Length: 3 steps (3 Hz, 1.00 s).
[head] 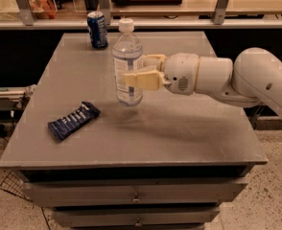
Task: Move blue plastic bottle near rxbar blueberry
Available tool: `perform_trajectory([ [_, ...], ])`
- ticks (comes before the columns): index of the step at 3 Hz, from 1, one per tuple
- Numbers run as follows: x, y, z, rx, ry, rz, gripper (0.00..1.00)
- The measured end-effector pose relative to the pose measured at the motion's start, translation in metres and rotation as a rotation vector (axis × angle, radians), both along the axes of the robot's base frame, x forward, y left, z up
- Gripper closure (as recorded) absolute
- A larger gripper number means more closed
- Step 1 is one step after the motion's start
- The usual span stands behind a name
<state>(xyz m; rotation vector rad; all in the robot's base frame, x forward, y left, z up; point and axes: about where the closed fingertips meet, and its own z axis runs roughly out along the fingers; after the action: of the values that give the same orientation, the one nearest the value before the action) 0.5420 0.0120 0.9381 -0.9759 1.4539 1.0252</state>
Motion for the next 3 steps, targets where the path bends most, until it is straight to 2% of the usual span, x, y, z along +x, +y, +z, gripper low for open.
perform_trajectory([
  [1, -0.0071, 0.0185, -0.0204, -0.055, -0.064, 0.030, 1.00],
  [2, -0.0076, 0.0250, -0.0268, -0.034, -0.058, 0.023, 0.99],
  [3, -0.0082, 0.0275, -0.0293, -0.019, -0.041, 0.014, 0.79],
])
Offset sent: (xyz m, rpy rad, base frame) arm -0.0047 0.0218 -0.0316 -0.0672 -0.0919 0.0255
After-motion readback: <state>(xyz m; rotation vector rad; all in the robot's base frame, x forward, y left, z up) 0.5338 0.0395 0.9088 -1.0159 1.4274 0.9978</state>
